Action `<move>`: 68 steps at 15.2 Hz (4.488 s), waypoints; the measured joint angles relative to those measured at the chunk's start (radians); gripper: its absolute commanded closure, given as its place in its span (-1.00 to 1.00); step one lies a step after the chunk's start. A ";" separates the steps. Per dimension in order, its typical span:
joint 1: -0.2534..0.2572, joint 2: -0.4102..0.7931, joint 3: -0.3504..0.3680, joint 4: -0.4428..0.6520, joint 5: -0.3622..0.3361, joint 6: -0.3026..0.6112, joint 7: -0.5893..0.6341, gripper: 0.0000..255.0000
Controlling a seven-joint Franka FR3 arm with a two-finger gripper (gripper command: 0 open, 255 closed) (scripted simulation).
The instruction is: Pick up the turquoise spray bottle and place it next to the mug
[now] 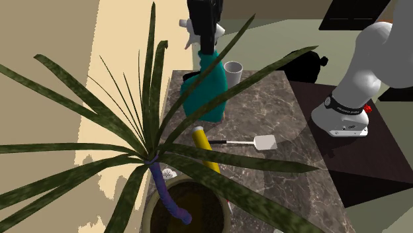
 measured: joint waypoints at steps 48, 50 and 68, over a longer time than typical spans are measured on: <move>-0.274 -0.371 -0.306 -0.482 0.112 0.131 -0.585 1.00; -0.274 -0.375 -0.306 -0.509 0.113 0.155 -0.586 1.00; -0.269 -0.365 -0.296 -0.746 0.116 0.402 -0.585 1.00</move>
